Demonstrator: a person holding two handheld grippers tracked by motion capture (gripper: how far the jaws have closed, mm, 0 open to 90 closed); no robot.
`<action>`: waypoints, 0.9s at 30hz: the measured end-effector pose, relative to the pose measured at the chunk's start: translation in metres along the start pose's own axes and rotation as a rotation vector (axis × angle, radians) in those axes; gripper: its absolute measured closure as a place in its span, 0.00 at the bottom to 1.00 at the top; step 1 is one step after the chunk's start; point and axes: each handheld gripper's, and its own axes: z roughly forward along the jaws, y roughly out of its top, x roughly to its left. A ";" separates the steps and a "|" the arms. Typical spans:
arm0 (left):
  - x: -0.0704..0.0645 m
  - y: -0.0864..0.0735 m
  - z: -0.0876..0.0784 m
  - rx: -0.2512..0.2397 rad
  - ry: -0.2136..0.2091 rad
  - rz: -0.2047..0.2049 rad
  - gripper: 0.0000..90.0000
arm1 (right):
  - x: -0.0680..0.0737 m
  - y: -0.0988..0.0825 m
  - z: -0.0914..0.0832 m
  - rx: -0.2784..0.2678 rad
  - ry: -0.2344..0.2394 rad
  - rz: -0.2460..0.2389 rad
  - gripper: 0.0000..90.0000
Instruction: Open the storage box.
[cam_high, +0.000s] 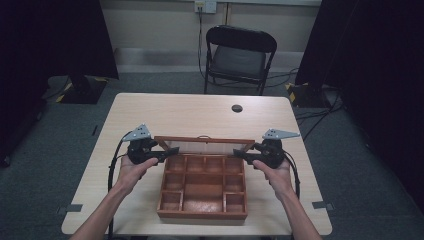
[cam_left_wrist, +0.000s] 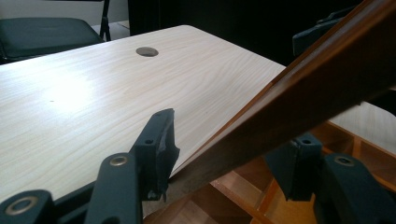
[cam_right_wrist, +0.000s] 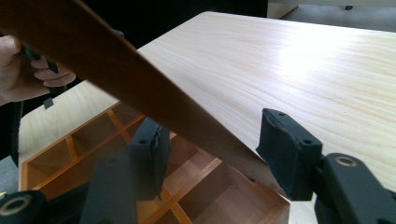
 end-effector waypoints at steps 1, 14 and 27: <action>0.001 -0.001 0.001 -0.002 -0.001 -0.003 0.51 | 0.000 0.000 0.000 -0.001 0.000 0.001 0.49; 0.010 -0.001 0.007 0.002 0.019 -0.004 0.54 | -0.011 -0.002 0.012 0.005 -0.025 0.006 0.52; 0.019 0.000 0.013 -0.017 0.027 -0.019 0.57 | -0.019 -0.001 0.017 -0.022 -0.037 0.007 0.59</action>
